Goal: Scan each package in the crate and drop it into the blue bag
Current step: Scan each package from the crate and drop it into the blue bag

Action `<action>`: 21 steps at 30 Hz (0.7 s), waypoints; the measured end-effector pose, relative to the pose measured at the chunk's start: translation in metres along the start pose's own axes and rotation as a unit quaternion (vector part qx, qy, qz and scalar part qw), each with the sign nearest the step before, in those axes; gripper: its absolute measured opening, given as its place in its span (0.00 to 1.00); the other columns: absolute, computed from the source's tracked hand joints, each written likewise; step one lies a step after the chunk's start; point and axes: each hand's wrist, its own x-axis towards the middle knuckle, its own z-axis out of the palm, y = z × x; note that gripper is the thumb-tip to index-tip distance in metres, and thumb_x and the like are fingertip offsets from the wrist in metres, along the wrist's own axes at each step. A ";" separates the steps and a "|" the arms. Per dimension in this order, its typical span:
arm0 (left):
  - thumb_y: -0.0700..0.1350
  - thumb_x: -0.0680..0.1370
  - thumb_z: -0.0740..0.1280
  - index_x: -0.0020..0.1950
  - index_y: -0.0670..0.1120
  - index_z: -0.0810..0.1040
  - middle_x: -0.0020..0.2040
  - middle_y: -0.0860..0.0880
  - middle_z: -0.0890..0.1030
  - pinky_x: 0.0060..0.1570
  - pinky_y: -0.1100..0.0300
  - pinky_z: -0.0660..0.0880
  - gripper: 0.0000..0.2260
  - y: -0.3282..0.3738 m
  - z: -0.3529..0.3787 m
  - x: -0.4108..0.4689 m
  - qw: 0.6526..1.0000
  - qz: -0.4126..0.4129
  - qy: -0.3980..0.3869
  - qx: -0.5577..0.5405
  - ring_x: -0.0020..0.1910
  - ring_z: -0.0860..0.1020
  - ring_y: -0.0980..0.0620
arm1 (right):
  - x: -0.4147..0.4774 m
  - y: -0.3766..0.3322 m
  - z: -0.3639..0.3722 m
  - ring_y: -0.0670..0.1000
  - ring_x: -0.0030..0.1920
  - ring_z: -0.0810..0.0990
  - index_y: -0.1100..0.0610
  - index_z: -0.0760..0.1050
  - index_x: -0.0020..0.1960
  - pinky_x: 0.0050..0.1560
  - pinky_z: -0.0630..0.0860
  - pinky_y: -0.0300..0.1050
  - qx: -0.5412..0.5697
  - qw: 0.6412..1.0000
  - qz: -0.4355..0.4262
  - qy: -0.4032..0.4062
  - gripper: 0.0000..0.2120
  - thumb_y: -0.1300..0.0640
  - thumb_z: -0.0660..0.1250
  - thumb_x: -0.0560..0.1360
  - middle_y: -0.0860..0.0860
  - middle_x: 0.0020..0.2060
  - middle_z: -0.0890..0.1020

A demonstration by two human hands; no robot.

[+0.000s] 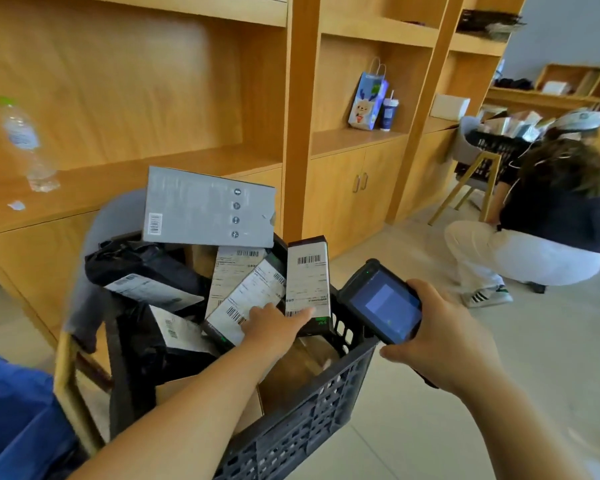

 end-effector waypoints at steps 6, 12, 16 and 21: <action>0.76 0.62 0.64 0.71 0.49 0.65 0.65 0.43 0.59 0.62 0.47 0.66 0.45 0.014 0.018 0.013 0.999 -0.037 -0.038 -0.003 0.65 0.62 0.40 | 0.009 0.011 0.012 0.46 0.36 0.74 0.41 0.60 0.61 0.32 0.77 0.46 0.017 1.000 0.007 -0.019 0.38 0.41 0.75 0.56 0.40 0.41 0.69; 0.60 0.69 0.72 0.67 0.47 0.69 0.63 0.42 0.72 0.57 0.50 0.71 0.32 0.011 0.029 0.009 0.998 0.012 0.042 -0.045 0.62 0.69 0.41 | 0.008 0.017 0.017 0.48 0.38 0.75 0.43 0.61 0.63 0.36 0.78 0.48 0.020 0.999 0.013 -0.027 0.40 0.42 0.75 0.56 0.42 0.44 0.71; 0.48 0.76 0.69 0.63 0.48 0.69 0.63 0.47 0.78 0.46 0.62 0.74 0.18 0.007 0.024 -0.001 0.975 0.093 0.045 -0.198 0.56 0.76 0.49 | 0.002 0.020 0.014 0.47 0.35 0.75 0.42 0.61 0.61 0.34 0.78 0.48 0.022 0.999 0.019 -0.015 0.38 0.42 0.74 0.55 0.39 0.41 0.70; 0.46 0.78 0.67 0.56 0.52 0.70 0.57 0.52 0.78 0.40 0.62 0.80 0.09 0.004 -0.003 -0.024 0.929 0.128 0.088 -0.337 0.49 0.77 0.56 | -0.009 0.012 0.009 0.46 0.36 0.75 0.42 0.61 0.60 0.35 0.77 0.47 0.028 0.999 0.017 -0.007 0.38 0.43 0.75 0.55 0.40 0.41 0.70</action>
